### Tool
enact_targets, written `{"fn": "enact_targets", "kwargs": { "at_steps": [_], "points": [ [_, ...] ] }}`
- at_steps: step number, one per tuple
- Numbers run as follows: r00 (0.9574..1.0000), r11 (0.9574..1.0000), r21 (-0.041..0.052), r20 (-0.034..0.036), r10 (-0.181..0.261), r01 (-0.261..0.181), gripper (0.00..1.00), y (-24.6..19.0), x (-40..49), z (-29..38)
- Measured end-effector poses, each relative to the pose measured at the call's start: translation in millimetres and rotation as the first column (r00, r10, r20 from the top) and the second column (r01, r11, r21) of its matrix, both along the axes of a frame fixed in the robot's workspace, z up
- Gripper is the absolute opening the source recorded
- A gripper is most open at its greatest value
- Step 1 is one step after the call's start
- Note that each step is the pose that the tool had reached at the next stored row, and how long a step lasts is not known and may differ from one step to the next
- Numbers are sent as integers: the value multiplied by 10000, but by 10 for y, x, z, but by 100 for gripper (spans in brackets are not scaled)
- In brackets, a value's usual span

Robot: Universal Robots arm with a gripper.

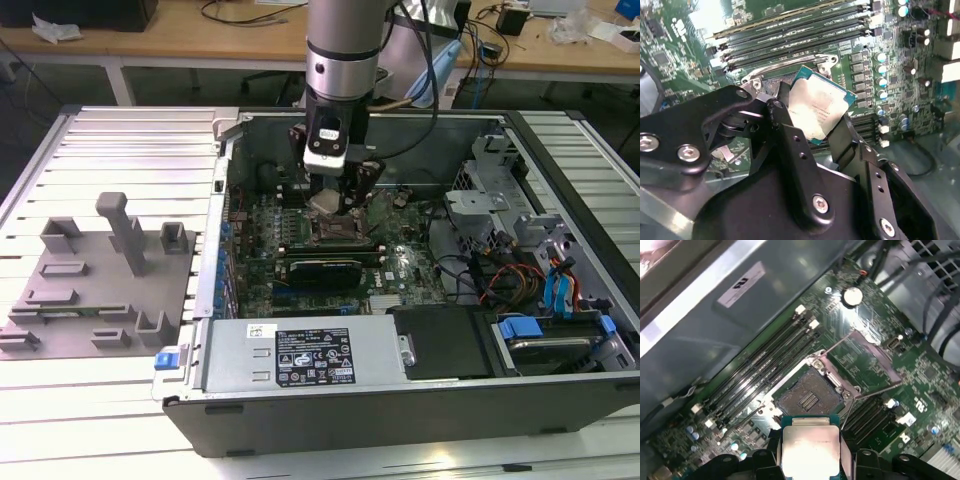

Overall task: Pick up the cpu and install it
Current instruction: 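Place the cpu into insertion slot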

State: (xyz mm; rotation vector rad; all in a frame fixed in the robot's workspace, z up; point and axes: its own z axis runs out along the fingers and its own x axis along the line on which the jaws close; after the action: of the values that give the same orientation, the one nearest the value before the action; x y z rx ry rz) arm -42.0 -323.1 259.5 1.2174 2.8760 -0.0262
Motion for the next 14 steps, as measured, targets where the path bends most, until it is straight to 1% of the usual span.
{"fn": "enact_targets", "kwargs": {
  "at_steps": [1,2,4,5,6,7,8,9,10,11,12,14],
  "points": [
    [9999,9999,0,0,-159,159,55,0,0,-1],
    [9989,9989,-1,0,-462,462,55,0,0,-2],
    [9969,9969,0,0,-789,789,55,0,0,-3],
    [9940,9940,0,0,-1095,1095,55,0,0,-4],
    [9901,9901,0,0,-1405,1405,55,0,0,-5],
    [9833,9833,-1,0,-1819,1819,55,0,0,-7],
    [9786,9786,0,0,-2056,2056,55,0,0,-8],
    [9762,9762,-1,0,-2169,2169,55,0,0,-8],
    [9711,9711,-1,0,-2387,2387,55,0,0,-9],
    [9673,9673,0,0,-2536,2536,55,0,0,-9],
    [9587,9587,0,0,-2843,2843,55,0,0,-10],
    [9486,9486,0,0,-3164,3164,55,0,0,-12]
  ]
}}
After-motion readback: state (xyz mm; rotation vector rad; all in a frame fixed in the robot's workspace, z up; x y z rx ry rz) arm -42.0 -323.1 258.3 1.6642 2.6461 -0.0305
